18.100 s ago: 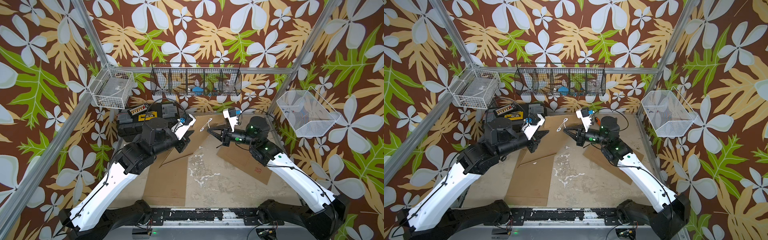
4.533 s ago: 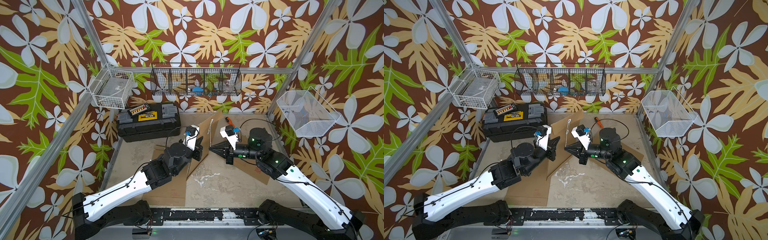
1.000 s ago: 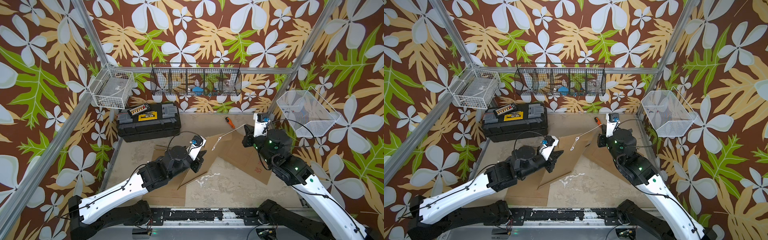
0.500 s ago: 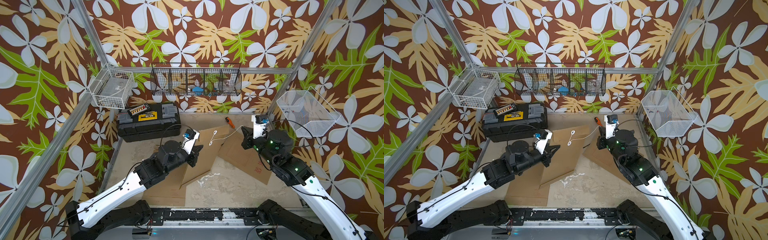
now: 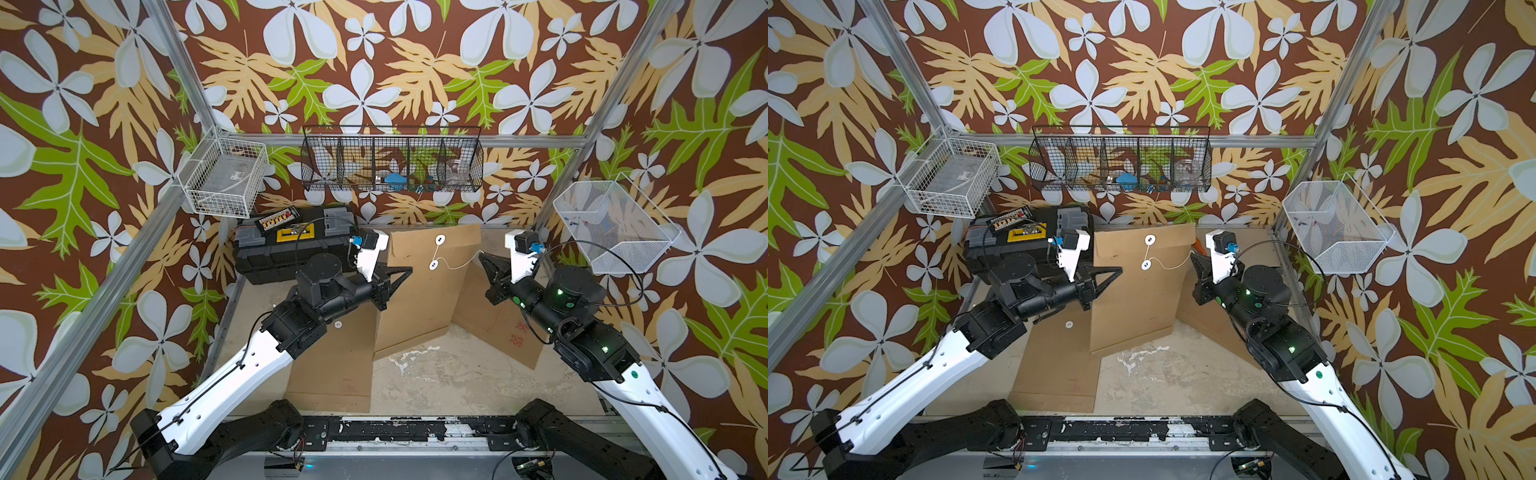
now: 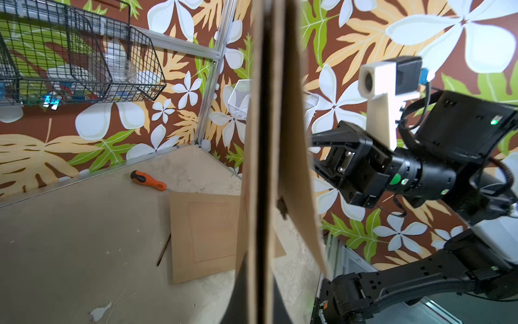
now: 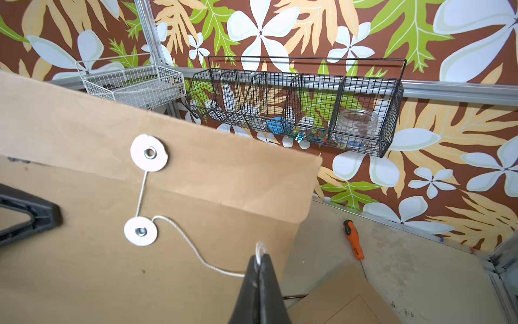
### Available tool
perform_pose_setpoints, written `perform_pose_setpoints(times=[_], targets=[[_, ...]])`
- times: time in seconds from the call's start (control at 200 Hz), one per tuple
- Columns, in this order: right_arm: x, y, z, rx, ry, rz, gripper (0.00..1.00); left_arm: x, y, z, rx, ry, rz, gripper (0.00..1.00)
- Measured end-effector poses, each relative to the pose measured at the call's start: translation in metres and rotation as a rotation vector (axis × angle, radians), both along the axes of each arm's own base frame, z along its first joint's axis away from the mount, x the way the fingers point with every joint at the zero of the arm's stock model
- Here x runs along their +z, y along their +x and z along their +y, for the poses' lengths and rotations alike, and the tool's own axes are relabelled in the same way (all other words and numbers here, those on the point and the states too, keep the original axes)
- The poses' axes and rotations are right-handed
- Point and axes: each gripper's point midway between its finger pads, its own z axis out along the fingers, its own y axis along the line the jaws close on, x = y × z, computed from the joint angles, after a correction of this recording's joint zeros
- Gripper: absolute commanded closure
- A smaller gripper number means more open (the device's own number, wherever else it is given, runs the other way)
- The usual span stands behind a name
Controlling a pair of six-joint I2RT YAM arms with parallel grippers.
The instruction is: Open the file bag
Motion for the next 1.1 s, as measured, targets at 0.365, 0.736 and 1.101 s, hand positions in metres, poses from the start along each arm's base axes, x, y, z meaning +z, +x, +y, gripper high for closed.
perform_pose_setpoints(times=[0.365, 0.736, 1.101], targets=[[-0.017, -0.012, 0.017, 0.121, -0.041, 0.020, 1.00, 0.029, 0.005, 0.009, -0.048, -0.097, -0.003, 1.00], [-0.071, -0.026, 0.031, 0.237, -0.090, 0.136, 1.00, 0.044, 0.008, 0.017, -0.038, -0.137, -0.018, 1.00], [-0.109, -0.032, 0.039, 0.297, -0.099, 0.229, 1.00, 0.050, 0.013, 0.019, -0.020, -0.154, -0.031, 1.00]])
